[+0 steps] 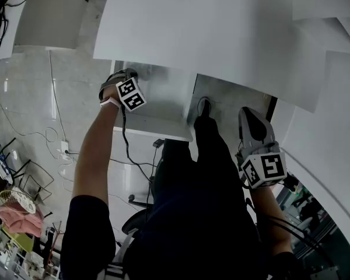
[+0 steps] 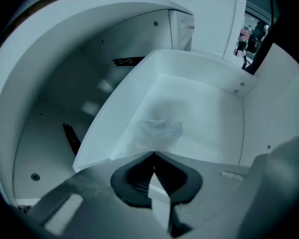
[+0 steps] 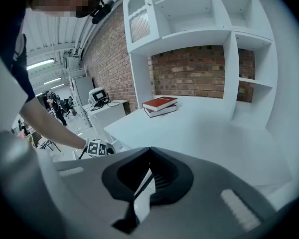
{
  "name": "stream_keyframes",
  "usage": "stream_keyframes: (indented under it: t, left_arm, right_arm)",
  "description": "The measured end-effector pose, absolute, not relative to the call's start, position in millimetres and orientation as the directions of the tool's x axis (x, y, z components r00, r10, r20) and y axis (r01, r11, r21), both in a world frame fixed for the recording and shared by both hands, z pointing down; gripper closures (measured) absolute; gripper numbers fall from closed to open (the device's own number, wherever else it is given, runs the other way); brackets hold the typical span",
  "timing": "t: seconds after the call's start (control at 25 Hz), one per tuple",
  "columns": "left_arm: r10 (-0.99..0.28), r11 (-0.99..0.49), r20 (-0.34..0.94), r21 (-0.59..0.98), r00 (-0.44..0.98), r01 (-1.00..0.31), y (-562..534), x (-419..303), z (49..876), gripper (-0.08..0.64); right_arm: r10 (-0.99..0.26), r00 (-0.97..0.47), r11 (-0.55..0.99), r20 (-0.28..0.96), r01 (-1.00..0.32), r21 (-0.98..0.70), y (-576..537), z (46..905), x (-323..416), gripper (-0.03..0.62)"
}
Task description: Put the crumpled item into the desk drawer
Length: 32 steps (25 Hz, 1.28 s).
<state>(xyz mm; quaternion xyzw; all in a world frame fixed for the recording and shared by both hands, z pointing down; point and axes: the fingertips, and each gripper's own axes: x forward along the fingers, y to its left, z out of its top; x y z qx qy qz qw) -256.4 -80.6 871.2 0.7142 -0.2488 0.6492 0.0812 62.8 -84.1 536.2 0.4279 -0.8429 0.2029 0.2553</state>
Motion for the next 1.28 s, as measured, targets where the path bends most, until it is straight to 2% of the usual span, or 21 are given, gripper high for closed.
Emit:
stream_keyframes:
  t: [0.4,0.52,0.8,1.0,1.28]
  left_arm:
    - [-0.205,-0.878,0.979,-0.187,-0.007,-0.440,-79,-251,885,0.544]
    - [-0.230,-0.870,0.973,-0.210,-0.010,-0.446,-84,-253,881,0.492]
    - [-0.298,-0.855,0.955,-0.263,0.008,-0.448,-94,-255,855,0.491]
    - [-0.375,-0.826,0.927,-0.330,0.010,-0.458,-94,-255,825,0.491]
    - [-0.574,-0.698,0.819,-0.480,0.013,-0.531,-100,-270,731,0.491]
  right_arm:
    - [-0.616,-0.495,0.532,0.613,-0.835,-0.141,-77,541,67,0.589]
    - [-0.608,-0.498,0.536,0.618,-0.832,-0.143,-75,543,66,0.589]
    - [-0.611,-0.526,0.558,0.592,-0.816,-0.151,-81,533,47,0.589]
    - [-0.601,-0.571,0.600,0.560,-0.784,-0.156,-80,528,32,0.589]
    - [-0.565,-0.675,0.698,0.475,-0.698,-0.160,-90,502,-12,0.590]
